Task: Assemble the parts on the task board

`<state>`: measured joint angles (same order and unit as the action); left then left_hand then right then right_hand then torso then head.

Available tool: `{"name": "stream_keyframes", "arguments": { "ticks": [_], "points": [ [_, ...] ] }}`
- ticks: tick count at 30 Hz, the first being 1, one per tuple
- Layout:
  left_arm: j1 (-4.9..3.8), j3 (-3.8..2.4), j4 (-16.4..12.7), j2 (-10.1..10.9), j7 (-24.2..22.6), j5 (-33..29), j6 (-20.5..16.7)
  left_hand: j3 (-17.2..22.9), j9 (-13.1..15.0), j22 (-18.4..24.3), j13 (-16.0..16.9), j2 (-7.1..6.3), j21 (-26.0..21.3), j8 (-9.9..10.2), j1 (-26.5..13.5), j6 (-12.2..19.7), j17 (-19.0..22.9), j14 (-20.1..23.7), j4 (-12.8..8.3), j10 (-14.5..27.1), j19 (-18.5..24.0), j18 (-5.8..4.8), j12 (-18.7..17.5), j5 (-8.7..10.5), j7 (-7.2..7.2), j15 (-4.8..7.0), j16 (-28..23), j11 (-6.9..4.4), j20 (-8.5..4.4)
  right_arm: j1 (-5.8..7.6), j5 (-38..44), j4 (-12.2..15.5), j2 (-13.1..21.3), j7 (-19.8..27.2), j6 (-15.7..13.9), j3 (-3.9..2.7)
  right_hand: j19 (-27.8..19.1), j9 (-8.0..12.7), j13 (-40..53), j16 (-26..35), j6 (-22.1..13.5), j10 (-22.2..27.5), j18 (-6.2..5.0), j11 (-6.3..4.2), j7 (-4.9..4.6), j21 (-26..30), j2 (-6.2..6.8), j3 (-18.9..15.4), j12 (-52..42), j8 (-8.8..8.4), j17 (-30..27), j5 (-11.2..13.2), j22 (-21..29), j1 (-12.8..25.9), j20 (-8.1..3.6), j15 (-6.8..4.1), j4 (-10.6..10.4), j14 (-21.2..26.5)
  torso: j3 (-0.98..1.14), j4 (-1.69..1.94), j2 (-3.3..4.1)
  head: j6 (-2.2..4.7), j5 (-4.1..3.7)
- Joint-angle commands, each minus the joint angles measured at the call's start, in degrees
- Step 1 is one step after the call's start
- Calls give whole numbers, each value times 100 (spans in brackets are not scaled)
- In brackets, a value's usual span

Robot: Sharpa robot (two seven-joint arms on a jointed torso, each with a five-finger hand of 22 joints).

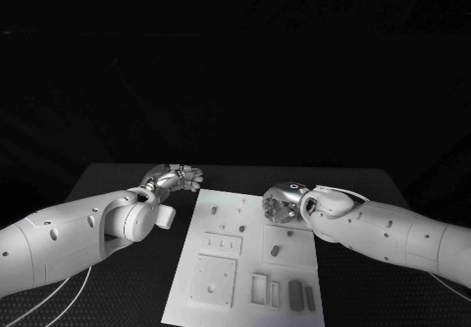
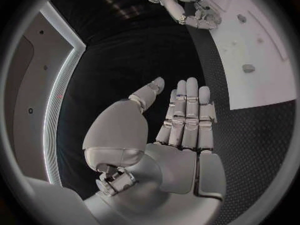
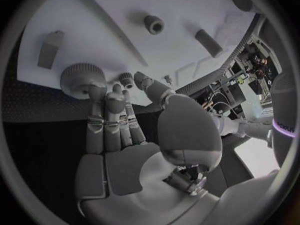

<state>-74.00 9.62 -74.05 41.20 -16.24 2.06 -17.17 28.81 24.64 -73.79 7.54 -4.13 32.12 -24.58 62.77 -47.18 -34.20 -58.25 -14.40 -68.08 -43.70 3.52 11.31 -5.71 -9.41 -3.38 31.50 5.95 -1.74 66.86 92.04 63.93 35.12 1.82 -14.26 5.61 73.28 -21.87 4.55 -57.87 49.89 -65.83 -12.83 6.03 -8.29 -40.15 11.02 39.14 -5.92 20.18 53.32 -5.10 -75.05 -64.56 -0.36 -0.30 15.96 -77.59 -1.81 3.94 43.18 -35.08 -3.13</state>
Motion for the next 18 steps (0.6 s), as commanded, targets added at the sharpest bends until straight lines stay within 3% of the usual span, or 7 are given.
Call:
{"name": "stream_keyframes", "arguments": {
  "ticks": [1, 10, 18],
  "points": [
    [-5, -5, -25, -3, -36, 1, 135, 13, 9, 10, -6, 3, 39, 30, -65, 15, -5, 11, -30, 10, -2, -44, -33, 42, -19, -24, 4, 14, -26, -23, 171, -38, -29, -53, 71, 11, -3, -4, 1, -27, 1, -41, -217, 14, 11, -29, 25, 47, 38, -14, -13, 52, -121, -30, -42, -3, -4, 49, -4, 5, 21, -6, 22],
    [-5, -5, -17, -6, -25, -17, 158, 16, 11, 11, -7, 2, 42, 34, -77, 17, -7, 6, -27, 9, -3, -44, -37, 49, -20, -22, 8, 14, -28, -45, 299, -89, -39, -65, 93, 30, -25, -25, 33, -81, 88, -159, -217, -9, 21, -84, 2, 183, 1, 25, -67, 156, -116, -81, -33, -25, -20, 72, -1, -6, 47, -23, 43],
    [-5, -5, -12, -17, -21, -17, 173, 18, 13, 11, -7, 4, 44, 36, -88, 17, -8, 4, -22, 8, -4, -44, -40, 53, -21, -21, 9, 14, -29, -54, 344, -25, -47, -66, 104, 38, -33, -94, 137, -135, 343, -458, -217, -114, 64, -152, -57, 349, -136, 149, -131, 208, -112, -92, -19, -126, -70, 93, -1, -12, 57, -23, 42]
  ]
}}
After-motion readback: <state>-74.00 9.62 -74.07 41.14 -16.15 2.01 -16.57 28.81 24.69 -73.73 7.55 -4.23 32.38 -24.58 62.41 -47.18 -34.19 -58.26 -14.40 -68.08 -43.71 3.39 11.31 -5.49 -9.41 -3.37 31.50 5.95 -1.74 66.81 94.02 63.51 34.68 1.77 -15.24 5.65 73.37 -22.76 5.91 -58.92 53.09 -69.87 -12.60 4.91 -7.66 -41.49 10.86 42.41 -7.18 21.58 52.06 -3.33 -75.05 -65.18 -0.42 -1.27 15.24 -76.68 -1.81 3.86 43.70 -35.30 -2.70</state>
